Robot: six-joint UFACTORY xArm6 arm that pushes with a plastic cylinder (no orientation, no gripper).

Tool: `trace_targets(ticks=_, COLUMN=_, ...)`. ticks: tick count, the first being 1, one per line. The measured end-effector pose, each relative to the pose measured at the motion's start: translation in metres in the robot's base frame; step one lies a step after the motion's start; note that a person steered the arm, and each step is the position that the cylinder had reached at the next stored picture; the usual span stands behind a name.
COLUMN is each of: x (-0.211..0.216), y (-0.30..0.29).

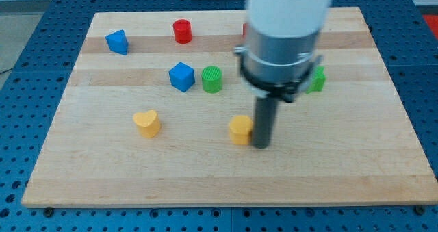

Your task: Slide the yellow hexagon closer to the green circle

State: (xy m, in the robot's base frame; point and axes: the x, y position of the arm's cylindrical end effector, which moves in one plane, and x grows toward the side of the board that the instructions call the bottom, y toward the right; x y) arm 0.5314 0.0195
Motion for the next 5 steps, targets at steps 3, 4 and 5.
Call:
trace_targets(ticks=3, x=-0.005, y=-0.089)
trace_targets(ticks=4, x=-0.017, y=-0.088)
trace_targets(ticks=5, x=-0.053, y=-0.088)
